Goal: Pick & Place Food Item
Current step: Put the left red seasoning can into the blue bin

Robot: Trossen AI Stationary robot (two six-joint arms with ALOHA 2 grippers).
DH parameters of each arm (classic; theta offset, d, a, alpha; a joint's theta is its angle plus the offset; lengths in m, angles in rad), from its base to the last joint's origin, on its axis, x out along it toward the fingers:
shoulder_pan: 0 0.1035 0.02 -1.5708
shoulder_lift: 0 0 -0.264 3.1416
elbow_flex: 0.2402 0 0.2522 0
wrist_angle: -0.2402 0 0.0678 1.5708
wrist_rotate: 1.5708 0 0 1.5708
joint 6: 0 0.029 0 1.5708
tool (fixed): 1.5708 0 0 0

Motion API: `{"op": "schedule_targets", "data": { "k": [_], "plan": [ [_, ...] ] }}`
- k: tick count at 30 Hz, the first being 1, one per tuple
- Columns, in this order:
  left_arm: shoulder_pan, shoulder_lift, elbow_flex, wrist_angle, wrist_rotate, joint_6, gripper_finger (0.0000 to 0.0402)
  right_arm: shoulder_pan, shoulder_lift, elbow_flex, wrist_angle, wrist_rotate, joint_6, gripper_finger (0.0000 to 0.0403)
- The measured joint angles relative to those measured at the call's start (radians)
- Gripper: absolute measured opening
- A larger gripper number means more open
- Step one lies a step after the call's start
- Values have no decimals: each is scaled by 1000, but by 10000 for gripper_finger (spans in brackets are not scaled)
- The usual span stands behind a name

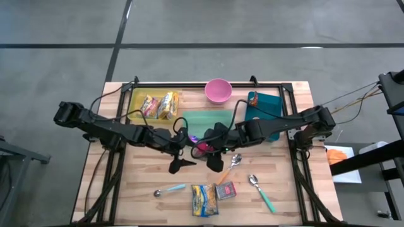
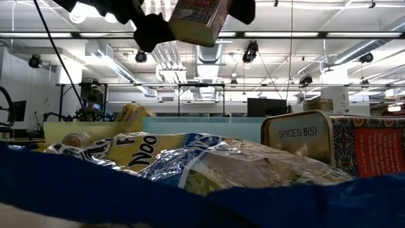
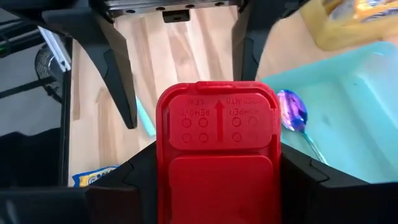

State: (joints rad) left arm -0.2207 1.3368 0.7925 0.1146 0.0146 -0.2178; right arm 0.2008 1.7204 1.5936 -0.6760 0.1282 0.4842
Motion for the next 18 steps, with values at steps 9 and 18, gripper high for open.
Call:
{"op": "schedule_targets", "data": {
  "k": [9, 18],
  "plan": [
    [0, -62, -1, -66, -21, -53, 378, -6, -64, 0, -178, 166, 67, 205],
    [-2, -77, -1, -93, -30, -69, 379, -61, -165, -4, -449, 258, 159, 205]
  ]
}}
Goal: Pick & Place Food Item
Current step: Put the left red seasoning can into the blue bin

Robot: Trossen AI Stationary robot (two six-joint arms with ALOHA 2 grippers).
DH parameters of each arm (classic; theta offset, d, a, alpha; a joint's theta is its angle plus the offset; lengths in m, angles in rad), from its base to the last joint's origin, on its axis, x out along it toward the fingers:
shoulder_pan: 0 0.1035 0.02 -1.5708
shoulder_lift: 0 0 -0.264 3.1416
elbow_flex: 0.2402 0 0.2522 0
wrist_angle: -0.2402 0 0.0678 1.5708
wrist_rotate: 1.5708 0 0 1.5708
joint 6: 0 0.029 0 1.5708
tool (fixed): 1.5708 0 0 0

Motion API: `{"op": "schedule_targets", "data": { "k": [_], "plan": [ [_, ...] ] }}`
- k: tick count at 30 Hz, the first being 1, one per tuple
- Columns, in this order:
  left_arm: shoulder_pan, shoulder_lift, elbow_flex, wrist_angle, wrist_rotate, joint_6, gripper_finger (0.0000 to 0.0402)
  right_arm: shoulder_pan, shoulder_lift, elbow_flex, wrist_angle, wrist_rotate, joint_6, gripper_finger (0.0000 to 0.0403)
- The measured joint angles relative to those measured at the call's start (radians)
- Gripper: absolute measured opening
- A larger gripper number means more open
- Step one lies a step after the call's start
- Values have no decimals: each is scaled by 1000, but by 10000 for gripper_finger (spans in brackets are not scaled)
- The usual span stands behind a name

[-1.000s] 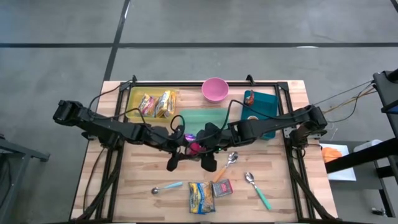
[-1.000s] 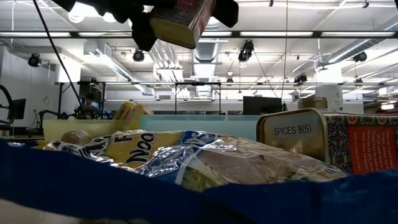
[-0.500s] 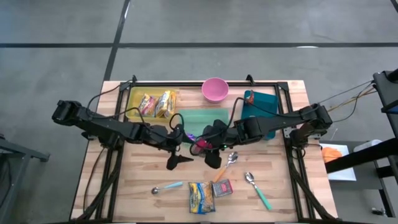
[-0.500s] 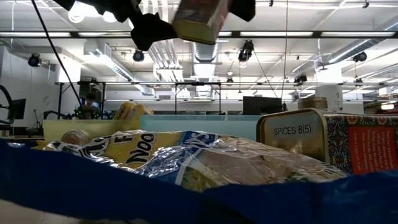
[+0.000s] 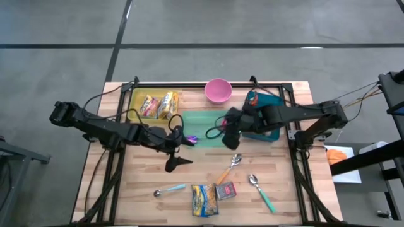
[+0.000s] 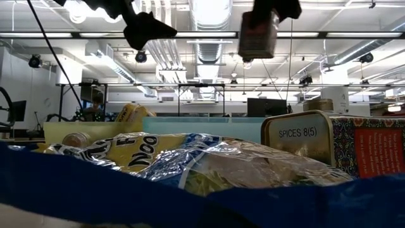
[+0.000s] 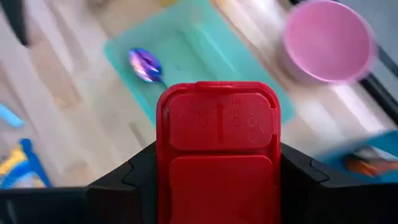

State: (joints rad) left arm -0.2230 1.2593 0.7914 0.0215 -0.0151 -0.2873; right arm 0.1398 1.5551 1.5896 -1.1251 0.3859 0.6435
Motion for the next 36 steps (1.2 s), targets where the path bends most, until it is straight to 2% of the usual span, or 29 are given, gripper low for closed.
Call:
{"op": "schedule_targets", "data": {
  "k": [5, 9, 15, 20, 26, 30, 36],
  "plan": [
    [-2, -23, 0, -5, 0, 6, 379, -61, -77, -28, -78, 7, 12, 205],
    [-1, -46, -10, -16, -4, 7, 379, -147, -175, -105, -99, 5, 29, 205],
    [-3, -67, -32, -11, -12, 19, 379, -348, -352, -288, -100, -33, 125, 205],
    [-3, -67, -33, -12, -15, 28, 379, -535, -441, -422, -92, -77, 154, 205],
    [-3, -67, -33, -11, -19, 29, 379, -717, -451, -559, 24, -205, 80, 205],
    [-3, -67, -33, -12, -22, 36, 379, -791, -425, -612, 118, -246, 41, 205],
    [-3, -67, -34, -21, -23, 45, 379, -867, -366, -658, 139, -278, 11, 205]
  ]
}}
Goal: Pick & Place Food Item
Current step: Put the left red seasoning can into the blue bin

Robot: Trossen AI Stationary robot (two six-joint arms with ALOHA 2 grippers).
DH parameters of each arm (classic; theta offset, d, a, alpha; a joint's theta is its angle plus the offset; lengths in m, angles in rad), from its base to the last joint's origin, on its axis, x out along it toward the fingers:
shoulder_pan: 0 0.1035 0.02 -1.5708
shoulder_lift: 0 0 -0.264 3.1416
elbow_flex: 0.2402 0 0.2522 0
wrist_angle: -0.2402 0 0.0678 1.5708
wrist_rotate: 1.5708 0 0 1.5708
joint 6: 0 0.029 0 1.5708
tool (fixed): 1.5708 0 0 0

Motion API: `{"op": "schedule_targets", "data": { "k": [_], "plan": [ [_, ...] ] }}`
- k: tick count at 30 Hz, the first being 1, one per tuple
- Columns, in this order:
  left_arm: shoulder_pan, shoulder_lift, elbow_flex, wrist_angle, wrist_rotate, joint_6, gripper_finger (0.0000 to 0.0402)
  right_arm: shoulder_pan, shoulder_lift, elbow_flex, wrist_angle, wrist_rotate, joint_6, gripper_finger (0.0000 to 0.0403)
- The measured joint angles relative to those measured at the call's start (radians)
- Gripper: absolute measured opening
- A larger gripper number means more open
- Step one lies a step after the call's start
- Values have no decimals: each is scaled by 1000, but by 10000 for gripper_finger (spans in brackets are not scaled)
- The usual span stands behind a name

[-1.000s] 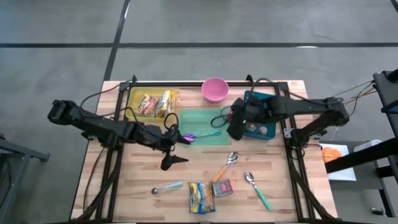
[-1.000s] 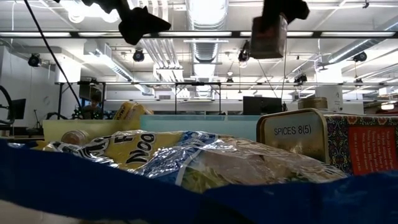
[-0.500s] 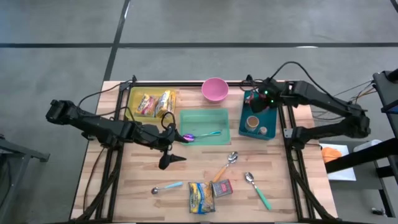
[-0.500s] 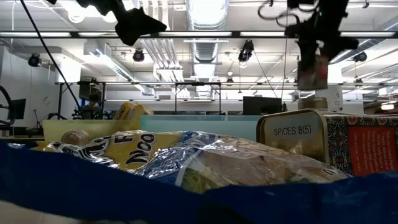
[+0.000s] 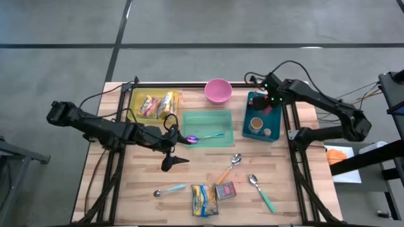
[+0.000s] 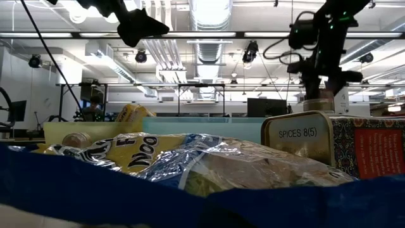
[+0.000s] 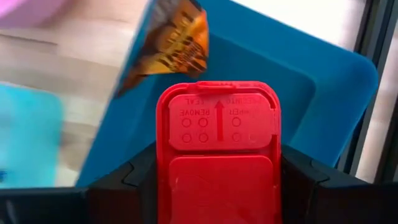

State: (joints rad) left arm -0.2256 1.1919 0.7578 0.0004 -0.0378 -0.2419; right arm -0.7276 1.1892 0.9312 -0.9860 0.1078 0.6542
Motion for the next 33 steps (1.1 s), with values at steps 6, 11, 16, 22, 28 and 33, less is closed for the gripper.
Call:
{"op": "schedule_targets", "data": {
  "k": [6, 11, 16, 22, 28, 33],
  "plan": [
    [0, 0, 0, -2, 0, 6, 379, -11, 65, -30, 49, 21, -10, 205],
    [0, 0, 0, -2, 0, 6, 379, -11, 119, -50, 92, 22, 2, 205],
    [0, 0, 0, -3, 0, 6, 379, -11, 173, -92, 98, 22, 5, 205],
    [0, 0, 0, -3, 0, 6, 379, -10, 194, -132, 157, 30, 20, 205],
    [0, 0, 0, -3, 0, 6, 379, -10, 158, -139, 223, 21, 32, 205],
    [0, 0, 0, -6, 0, 6, 379, -10, 147, -143, 231, 32, 11, 213]
  ]
}}
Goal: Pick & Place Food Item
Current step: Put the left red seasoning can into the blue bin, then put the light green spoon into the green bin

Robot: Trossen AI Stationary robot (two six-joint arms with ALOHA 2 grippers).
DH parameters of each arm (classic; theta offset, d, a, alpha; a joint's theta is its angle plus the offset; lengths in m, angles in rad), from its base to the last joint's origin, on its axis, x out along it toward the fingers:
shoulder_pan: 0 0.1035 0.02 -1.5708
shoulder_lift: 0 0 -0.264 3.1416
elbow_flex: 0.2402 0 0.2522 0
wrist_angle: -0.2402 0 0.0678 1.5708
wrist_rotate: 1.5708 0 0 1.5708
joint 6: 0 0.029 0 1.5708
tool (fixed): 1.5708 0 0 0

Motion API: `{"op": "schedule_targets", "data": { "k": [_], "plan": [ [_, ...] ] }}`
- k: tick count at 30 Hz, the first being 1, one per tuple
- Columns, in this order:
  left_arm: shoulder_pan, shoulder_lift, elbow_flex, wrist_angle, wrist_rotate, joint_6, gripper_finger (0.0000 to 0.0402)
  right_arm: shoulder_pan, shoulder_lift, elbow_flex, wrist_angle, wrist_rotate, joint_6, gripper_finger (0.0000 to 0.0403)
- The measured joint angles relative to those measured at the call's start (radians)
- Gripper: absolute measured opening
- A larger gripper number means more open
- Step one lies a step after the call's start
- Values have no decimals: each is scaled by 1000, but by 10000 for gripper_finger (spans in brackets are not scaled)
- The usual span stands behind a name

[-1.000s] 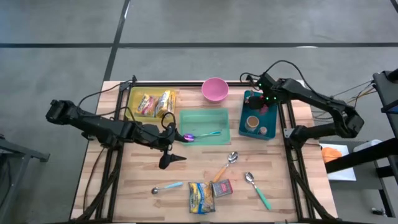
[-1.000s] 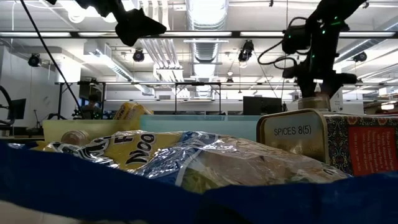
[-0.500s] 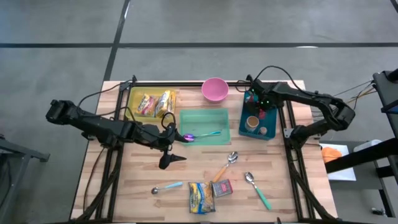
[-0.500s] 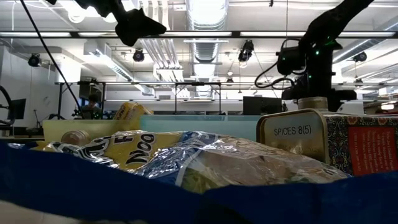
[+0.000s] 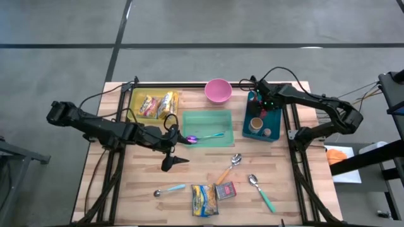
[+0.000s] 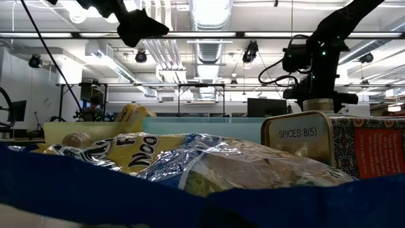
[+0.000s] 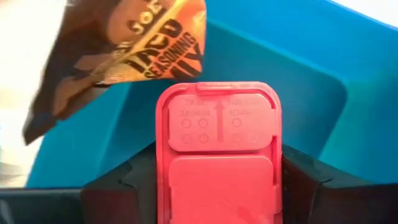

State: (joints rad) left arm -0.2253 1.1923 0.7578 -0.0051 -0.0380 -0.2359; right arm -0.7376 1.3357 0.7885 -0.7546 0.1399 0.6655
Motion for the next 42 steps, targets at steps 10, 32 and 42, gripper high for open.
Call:
{"op": "schedule_targets", "data": {
  "k": [10, 32, 42],
  "plan": [
    [0, 0, 0, 0, 0, 0, 379, 0, 8, -19, -3, 63, 24, 354],
    [0, 13, -13, 78, -8, -25, 379, 14, -232, -19, -70, 35, 1, 369],
    [12, 31, -13, 88, -8, -71, 379, 175, -375, 24, -79, -65, -56, 370]
  ]
}}
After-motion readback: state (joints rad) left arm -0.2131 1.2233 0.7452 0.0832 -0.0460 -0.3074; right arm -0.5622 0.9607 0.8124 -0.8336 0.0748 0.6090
